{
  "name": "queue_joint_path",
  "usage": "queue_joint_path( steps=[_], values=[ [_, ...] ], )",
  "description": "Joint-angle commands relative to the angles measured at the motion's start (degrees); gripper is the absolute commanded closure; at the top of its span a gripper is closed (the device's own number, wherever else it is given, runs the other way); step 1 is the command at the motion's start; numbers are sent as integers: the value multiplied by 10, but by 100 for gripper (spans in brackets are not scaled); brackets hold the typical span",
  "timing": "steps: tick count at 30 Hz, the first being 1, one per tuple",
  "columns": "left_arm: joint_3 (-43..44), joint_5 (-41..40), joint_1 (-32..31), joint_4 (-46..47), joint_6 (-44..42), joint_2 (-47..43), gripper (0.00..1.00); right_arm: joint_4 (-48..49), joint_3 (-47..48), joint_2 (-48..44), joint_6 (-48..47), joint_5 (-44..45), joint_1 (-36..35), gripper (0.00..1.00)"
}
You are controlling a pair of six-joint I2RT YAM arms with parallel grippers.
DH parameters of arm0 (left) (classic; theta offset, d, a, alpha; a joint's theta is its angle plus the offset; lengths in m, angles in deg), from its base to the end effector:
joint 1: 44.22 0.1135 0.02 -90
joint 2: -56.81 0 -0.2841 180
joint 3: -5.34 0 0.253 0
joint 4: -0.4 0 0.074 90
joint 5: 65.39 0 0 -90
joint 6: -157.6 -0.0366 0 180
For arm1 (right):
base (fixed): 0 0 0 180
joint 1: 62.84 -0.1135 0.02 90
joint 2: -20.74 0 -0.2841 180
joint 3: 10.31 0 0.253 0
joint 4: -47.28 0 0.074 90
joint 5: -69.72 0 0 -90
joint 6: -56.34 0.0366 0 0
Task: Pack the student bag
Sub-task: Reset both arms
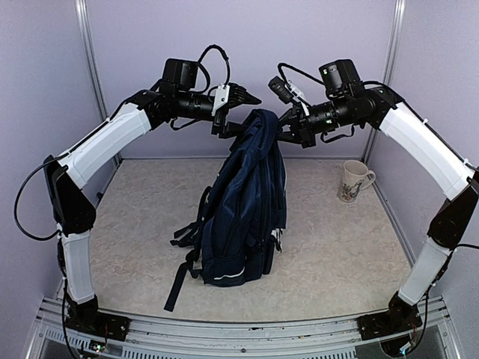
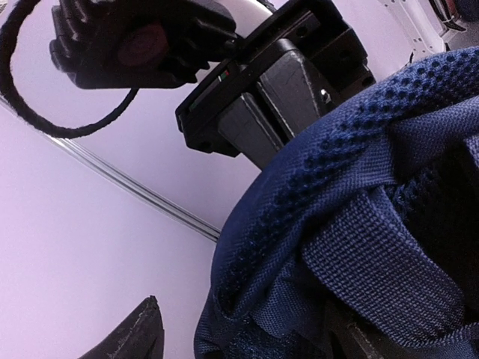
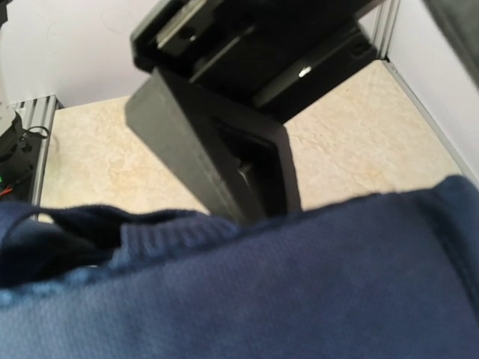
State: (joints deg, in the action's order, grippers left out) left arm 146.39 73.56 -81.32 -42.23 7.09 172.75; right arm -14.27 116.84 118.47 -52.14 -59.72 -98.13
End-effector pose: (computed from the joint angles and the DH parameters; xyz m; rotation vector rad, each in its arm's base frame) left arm 0.3557 -0.3036 0.4468 1.6581 0.6951 -0.5066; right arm 0.2846 0.2300 0.4649 -1.3063 1.6664 0.9043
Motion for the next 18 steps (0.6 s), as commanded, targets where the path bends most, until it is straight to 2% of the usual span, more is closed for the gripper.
queue_joint_path(
  steps=[1,3,5,6,7,8,12,15,18],
  values=[
    [-33,-28,-63,-74,-40,55,30,67,31,18,-7,-72,-38,100],
    [-33,-29,-66,-81,-41,59,39,65,42,23,-9,-74,-41,100],
    [-34,-26,-68,-86,-40,61,56,64,46,25,-10,-75,-43,100],
    [-36,-26,-70,-88,-42,60,68,64,46,25,-11,-77,-44,100],
    [-40,-27,-73,-90,-42,58,85,65,45,24,-12,-77,-45,100],
    [-48,-28,-75,-86,-39,53,99,65,43,23,-12,-76,-46,100],
    [-127,-58,-76,19,37,8,100,67,25,6,-11,-65,-49,100],
    [-208,-143,-70,169,153,-35,100,59,4,-19,-11,-23,-59,100],
    [-238,-206,-56,235,220,-48,100,21,-8,-42,-41,16,-102,100]
  ],
)
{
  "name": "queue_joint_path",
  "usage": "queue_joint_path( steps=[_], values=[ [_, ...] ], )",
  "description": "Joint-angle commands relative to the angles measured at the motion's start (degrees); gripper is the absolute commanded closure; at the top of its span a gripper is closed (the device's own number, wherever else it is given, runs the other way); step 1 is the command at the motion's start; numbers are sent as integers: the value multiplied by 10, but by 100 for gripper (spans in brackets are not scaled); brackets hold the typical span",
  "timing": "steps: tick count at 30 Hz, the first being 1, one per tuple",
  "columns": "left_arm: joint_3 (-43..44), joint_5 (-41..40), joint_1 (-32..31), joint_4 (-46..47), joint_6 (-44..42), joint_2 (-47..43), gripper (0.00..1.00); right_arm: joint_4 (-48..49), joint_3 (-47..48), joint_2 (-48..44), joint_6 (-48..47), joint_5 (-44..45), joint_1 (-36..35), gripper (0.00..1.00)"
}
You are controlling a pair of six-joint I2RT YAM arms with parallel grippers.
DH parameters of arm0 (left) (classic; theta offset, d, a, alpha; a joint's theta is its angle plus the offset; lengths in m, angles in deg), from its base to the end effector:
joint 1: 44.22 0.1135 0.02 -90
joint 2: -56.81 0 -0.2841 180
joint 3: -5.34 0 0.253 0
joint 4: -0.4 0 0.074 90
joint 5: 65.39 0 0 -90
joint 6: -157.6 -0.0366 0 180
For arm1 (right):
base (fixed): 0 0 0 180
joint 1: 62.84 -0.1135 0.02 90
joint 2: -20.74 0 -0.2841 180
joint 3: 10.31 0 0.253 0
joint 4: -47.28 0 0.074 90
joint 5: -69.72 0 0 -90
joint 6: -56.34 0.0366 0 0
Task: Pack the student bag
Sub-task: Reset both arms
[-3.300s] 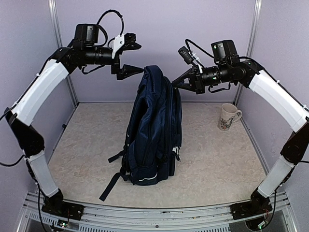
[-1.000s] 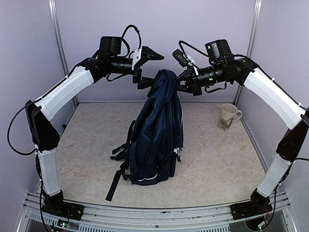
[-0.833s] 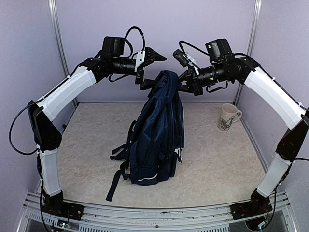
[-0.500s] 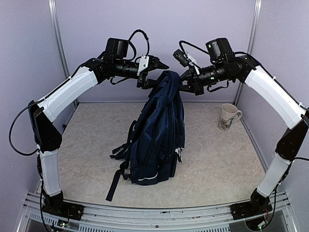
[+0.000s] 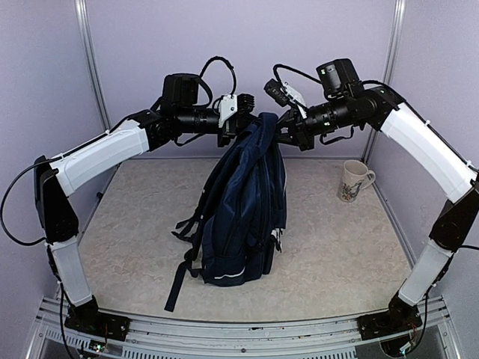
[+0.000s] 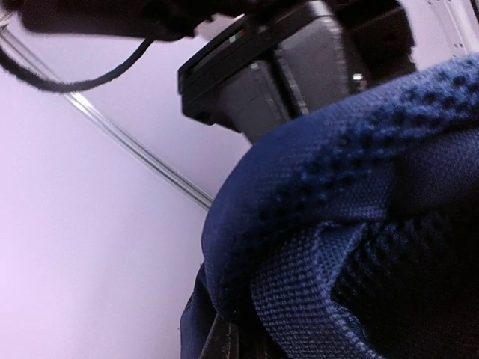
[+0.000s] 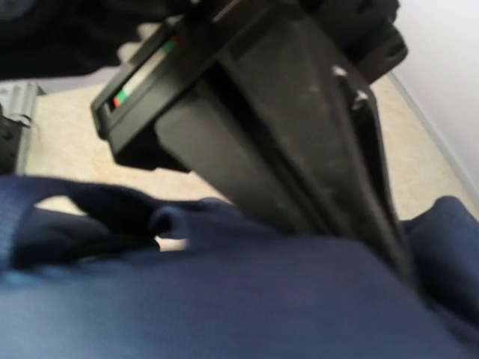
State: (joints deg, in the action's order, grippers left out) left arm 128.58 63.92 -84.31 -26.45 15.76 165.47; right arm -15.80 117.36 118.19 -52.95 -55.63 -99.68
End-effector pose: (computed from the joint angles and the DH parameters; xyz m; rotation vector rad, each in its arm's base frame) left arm 0.3337 -0.3112 0.4246 1.5528 0.8249 -0.4610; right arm 0.2776 0.2344 0.4662 -1.3142 1.6876 0.8387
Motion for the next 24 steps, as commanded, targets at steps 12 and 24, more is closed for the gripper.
queue_joint_path(
  steps=[12,24],
  values=[
    [-106,-205,35,141,231,7,100,-3,-170,-167,43,17,-263,100],
    [-164,-165,75,162,292,-50,100,339,-488,-242,8,385,-390,100]
  ],
)
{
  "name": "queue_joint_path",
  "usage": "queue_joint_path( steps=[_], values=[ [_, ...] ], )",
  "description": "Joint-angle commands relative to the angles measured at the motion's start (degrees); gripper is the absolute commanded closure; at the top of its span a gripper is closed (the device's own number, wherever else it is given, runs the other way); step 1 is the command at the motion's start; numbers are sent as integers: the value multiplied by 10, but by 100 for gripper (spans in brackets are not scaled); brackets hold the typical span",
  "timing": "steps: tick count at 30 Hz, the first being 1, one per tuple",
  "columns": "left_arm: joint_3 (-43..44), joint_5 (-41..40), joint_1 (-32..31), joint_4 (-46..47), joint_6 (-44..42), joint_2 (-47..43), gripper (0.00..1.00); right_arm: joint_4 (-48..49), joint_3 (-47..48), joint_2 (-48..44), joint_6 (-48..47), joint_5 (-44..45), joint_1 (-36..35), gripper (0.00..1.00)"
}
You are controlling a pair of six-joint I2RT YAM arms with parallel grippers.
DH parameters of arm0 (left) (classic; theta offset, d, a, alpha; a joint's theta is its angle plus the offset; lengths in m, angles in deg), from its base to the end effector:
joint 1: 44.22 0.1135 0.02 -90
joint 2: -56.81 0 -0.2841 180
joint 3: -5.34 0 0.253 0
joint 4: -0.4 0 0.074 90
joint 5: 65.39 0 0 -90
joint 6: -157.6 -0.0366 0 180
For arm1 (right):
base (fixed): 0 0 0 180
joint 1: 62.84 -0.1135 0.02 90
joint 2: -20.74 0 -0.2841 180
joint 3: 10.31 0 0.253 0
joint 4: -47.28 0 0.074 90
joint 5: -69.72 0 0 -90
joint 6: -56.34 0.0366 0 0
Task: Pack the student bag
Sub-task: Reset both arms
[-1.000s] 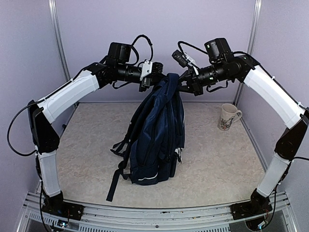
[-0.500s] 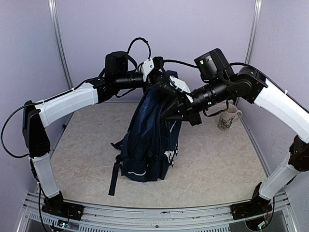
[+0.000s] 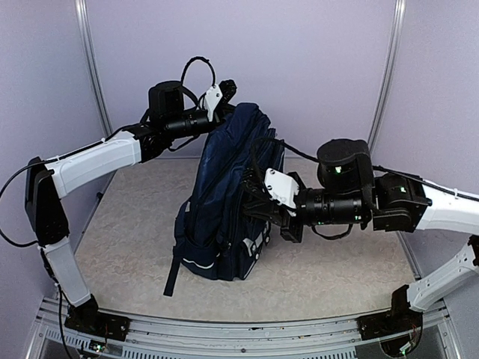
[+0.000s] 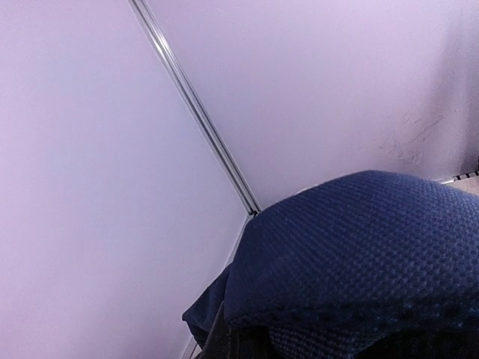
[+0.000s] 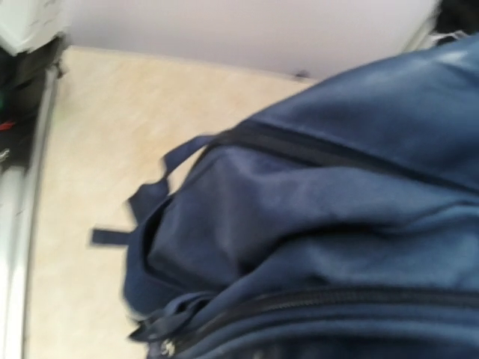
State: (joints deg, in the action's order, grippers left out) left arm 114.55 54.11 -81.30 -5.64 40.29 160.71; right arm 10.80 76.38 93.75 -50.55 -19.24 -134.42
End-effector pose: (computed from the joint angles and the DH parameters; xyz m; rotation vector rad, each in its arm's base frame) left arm 0.3450 -0.2833 0.4113 1.1715 1.1014 -0.5391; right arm 0.0906 0.2700 0.4022 -1.3995 1.4548 0.5998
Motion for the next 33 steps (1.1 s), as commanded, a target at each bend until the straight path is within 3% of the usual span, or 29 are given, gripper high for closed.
queue_joint_path(
  steps=[1,7,12,15,16,17,18,19,20,25,29,33],
  values=[
    [-20,-69,45,-51,56,-6,100,84,-98,8,-33,42,-46,100],
    [-43,-104,45,-64,51,-13,100,117,-170,61,-78,113,-69,100],
    [-50,-105,44,-62,45,-14,100,112,-211,32,-71,95,-69,100],
    [-47,-102,45,-63,42,-15,100,93,-190,35,-56,78,-69,100],
    [-48,-102,44,-64,41,-16,100,82,-162,38,-44,69,-69,90],
    [-49,-100,43,-64,40,-17,100,72,-128,38,-32,55,-69,65],
    [-49,-100,43,-64,40,-18,100,66,-92,34,-23,36,-69,47],
    [-51,-100,44,-64,39,-18,100,70,-52,25,-16,3,-68,14],
    [-52,-100,43,-63,38,-17,100,80,-32,11,-13,-38,-67,2],
    [-65,-98,38,-61,36,-21,100,163,-12,-82,23,-298,-7,0],
    [-73,-106,33,-62,37,-26,100,228,-39,-129,142,-222,103,0],
    [-90,-115,32,-50,55,-38,100,56,-6,-59,248,-73,230,0]
  ],
)
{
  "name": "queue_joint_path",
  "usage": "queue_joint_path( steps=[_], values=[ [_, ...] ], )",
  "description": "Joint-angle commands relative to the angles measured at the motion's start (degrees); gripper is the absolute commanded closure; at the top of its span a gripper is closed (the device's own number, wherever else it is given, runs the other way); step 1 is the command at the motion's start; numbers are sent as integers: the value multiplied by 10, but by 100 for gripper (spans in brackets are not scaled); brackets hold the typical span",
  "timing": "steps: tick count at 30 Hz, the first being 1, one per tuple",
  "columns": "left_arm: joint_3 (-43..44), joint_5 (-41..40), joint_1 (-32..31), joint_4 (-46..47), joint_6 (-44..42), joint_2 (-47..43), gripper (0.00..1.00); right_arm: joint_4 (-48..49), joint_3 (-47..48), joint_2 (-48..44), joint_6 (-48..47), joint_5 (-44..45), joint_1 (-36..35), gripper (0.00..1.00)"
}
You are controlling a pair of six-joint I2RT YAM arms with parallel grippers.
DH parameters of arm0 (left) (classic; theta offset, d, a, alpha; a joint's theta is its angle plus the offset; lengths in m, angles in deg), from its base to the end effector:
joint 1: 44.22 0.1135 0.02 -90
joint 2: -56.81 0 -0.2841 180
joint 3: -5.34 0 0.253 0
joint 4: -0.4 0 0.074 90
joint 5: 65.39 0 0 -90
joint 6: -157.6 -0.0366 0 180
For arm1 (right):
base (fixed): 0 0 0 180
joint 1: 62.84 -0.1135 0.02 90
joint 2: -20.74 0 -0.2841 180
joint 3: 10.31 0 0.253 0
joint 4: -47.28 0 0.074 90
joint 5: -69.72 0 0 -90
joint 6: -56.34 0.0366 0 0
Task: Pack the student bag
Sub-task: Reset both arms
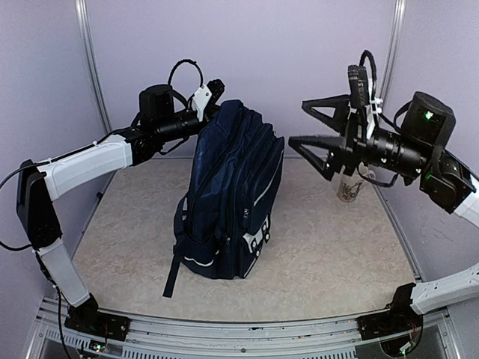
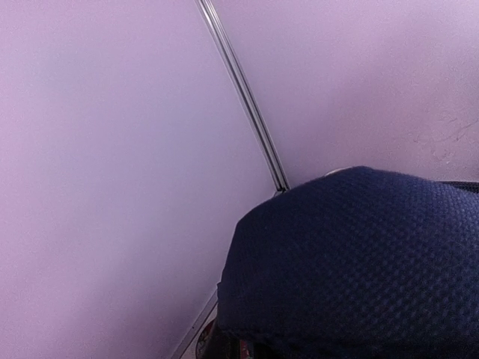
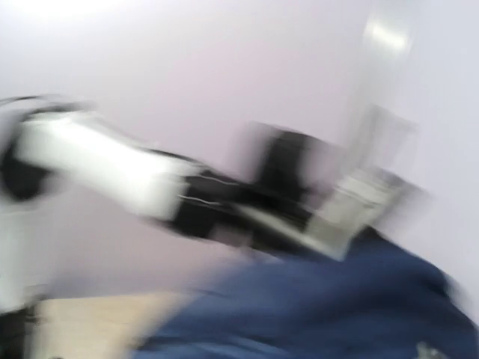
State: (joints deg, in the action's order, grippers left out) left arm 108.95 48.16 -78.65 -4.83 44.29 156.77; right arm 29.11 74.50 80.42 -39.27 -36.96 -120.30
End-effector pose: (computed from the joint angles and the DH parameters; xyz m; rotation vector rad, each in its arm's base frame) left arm 0.3457 -0.2547 0.4065 1.0464 1.2325 -0.4781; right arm 0.1062 0.1860 0.4794 -0.9999 1.1528 0.9419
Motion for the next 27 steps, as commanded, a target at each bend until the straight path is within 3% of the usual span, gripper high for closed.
queue_joint_path(
  steps=[1,3,10,20,27],
  values=[
    [-42,-60,5,-57,21,-3,100,-150,8,99,153,101,113,2],
    [-54,-68,5,-57,25,-11,100,-140,-28,108,177,71,142,4],
    [-63,-100,3,-62,55,-26,100,61,-164,116,221,-63,187,4],
    [-157,-196,3,-65,187,-111,100,135,-107,243,206,-173,199,5],
    [-199,-213,-27,-94,216,-171,100,131,-58,292,204,-203,228,7]
  ],
)
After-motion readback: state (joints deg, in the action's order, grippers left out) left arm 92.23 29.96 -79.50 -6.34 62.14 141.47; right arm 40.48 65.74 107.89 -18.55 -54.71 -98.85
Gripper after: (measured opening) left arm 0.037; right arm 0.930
